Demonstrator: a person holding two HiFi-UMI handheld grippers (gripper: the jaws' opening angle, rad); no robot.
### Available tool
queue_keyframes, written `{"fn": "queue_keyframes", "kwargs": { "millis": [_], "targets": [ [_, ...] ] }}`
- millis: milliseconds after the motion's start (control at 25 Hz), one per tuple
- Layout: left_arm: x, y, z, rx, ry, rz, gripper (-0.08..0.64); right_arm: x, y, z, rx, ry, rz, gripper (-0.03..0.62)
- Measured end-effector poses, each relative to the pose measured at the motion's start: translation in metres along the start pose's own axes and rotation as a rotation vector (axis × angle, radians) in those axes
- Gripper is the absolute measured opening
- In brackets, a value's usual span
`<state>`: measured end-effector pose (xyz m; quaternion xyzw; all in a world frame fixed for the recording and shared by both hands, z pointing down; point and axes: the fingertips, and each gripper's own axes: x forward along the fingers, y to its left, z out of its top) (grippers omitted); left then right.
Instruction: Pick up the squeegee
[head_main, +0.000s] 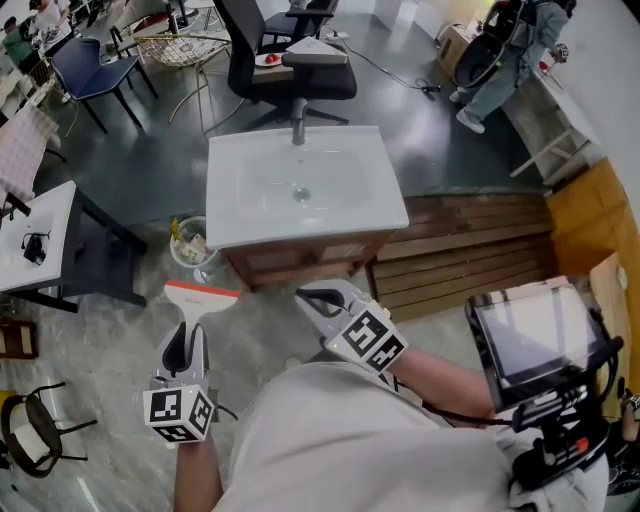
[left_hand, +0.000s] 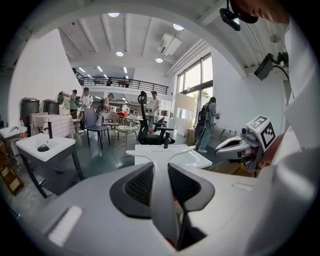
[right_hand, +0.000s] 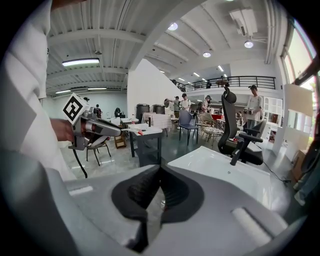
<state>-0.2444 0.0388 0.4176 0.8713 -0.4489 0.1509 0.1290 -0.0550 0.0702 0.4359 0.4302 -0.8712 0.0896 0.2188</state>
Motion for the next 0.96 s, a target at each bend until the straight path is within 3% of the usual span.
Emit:
{"fn": "queue_keyframes", "kwargs": {
  "millis": [960],
  "targets": [
    [0.028, 0.004, -0.001, -0.001, 0.029, -0.017, 0.101, 0.005, -0.020, 0.000, 0.005, 0.015, -0.020, 0.003]
  ]
}}
